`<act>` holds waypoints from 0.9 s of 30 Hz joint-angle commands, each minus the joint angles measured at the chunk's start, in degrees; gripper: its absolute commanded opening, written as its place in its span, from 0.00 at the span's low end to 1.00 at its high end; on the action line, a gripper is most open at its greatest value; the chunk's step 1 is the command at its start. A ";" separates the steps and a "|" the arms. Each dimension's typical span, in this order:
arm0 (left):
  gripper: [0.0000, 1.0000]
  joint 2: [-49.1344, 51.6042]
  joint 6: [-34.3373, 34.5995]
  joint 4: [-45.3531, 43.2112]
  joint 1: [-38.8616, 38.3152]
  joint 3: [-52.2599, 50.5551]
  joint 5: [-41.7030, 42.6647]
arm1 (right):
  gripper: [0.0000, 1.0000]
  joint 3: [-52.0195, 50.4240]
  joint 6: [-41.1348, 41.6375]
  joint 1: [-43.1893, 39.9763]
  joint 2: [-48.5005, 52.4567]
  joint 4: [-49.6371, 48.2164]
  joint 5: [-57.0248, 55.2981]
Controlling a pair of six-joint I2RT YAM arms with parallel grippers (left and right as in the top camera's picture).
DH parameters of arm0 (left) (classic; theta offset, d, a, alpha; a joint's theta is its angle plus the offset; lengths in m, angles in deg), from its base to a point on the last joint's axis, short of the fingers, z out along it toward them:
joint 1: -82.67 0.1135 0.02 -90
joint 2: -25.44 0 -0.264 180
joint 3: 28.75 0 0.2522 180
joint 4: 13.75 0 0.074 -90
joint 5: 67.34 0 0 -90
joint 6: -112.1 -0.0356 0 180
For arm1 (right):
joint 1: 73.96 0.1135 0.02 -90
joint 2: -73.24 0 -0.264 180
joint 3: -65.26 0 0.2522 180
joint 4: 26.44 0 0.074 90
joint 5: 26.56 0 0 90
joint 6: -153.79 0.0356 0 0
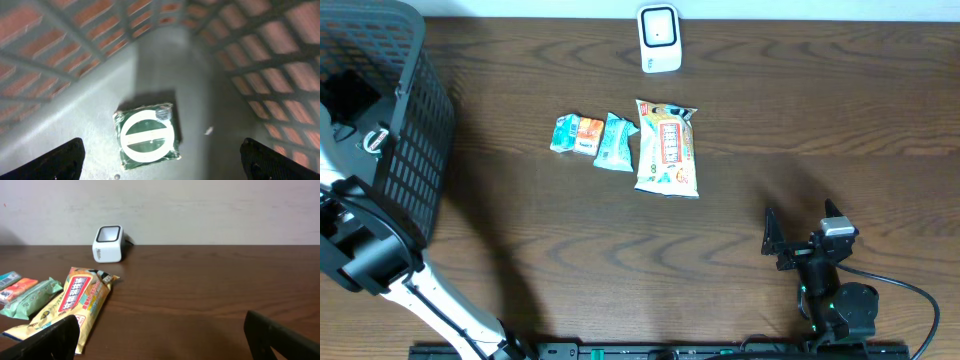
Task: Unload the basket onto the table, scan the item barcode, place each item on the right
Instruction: 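Grasp the dark green Zam-Buk ointment box with the left gripper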
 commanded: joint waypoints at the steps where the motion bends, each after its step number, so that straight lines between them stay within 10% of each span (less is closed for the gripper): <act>1: 0.98 2.23 9.94 0.81 -0.61 -0.44 -5.35 | 0.99 -0.04 0.11 -0.35 -0.31 0.26 0.22; 27: 0.98 11.23 17.07 -0.44 -3.56 -1.01 -14.56 | 0.99 -0.04 0.11 -0.35 -0.31 0.24 0.22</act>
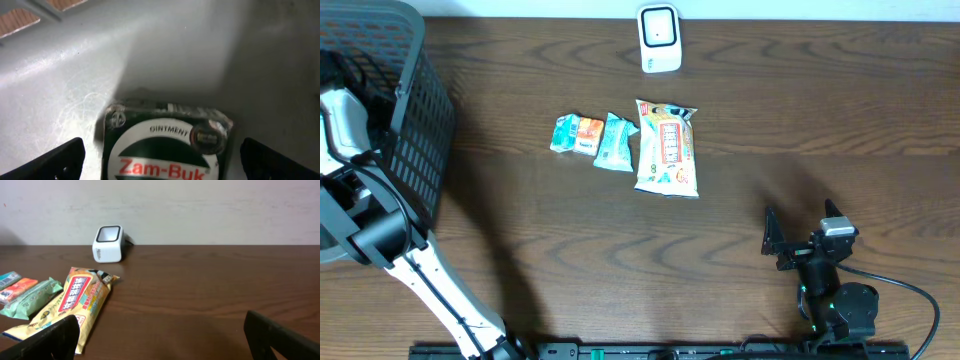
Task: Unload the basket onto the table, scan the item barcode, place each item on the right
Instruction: 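Grasp the dark green Zam-Buk ointment box with the left gripper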
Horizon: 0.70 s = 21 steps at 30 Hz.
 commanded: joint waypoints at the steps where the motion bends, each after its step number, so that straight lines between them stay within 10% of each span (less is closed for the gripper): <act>1: 0.99 0.98 0.72 -0.15 0.17 -0.35 -1.60 | 0.99 -0.04 0.11 -0.35 -0.31 0.26 0.20; 21: 0.64 -2.21 -0.59 1.25 0.20 -0.31 -1.60 | 0.99 -0.04 0.11 -0.35 -0.31 0.26 0.20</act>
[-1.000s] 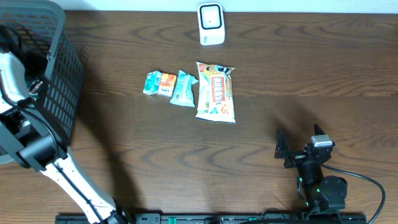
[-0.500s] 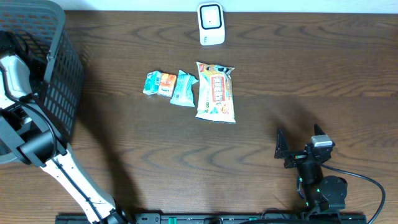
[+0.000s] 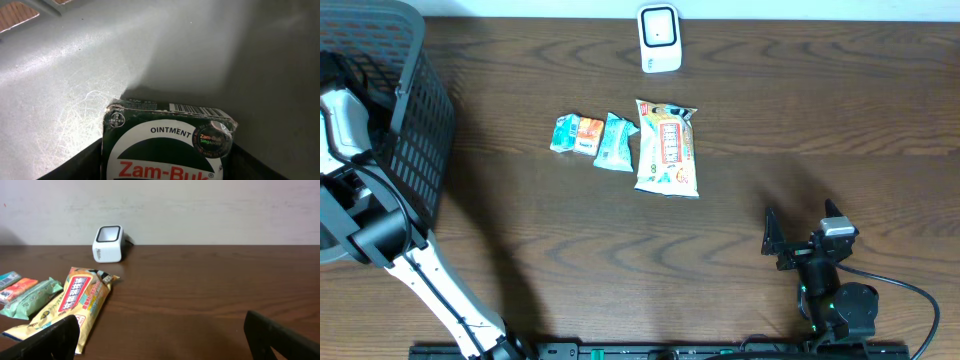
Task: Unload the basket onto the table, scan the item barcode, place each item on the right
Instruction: 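Grasp the dark green Zam-Buk ointment box with the left gripper, then lift the Zam-Buk box out and carry it toward the scanner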
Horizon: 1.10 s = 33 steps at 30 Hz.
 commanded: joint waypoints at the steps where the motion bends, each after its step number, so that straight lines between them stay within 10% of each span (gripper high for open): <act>1: 0.64 -3.43 -0.37 0.22 0.20 -0.31 -1.16 | 0.99 -0.04 0.13 -0.35 -0.31 0.26 0.20; 16: 0.61 -26.95 -0.33 -0.85 0.13 -0.31 -0.92 | 0.99 -0.04 0.13 -0.35 -0.31 0.26 0.20; 33: 0.61 -42.03 -0.70 -0.79 -8.13 -0.33 28.72 | 0.99 -0.04 0.13 -0.35 -0.31 0.26 0.20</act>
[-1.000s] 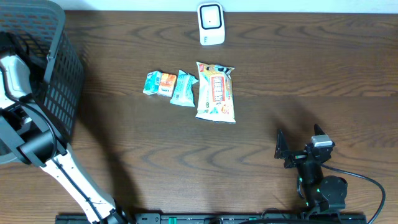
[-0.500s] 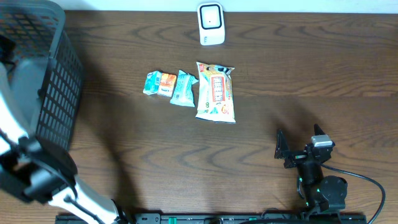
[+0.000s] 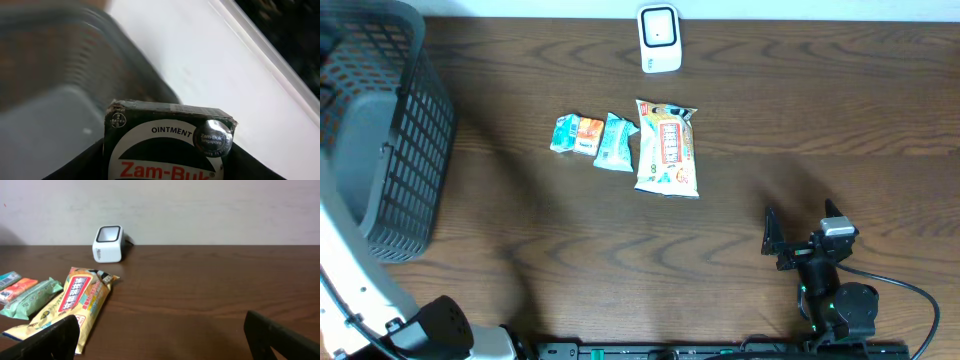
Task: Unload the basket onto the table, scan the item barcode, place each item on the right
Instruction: 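Lift the Zam-Buk box out and carry it toward the scanner, then lower the Zam-Buk box onto the table beside the packets, open left gripper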
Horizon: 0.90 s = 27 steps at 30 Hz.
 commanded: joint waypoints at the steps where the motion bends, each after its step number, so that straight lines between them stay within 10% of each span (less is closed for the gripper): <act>1: 0.61 1.27 -1.62 0.13 -6.36 0.00 5.51 | 0.99 -0.04 0.11 -0.35 -0.31 0.22 0.20; 13: 0.61 9.40 -16.76 -0.79 -27.52 0.00 -5.42 | 0.99 -0.04 0.11 -0.35 -0.31 0.24 0.20; 27: 0.62 28.68 -32.52 -3.80 -31.23 0.00 -11.43 | 0.99 -0.04 0.11 -0.35 -0.31 0.22 0.20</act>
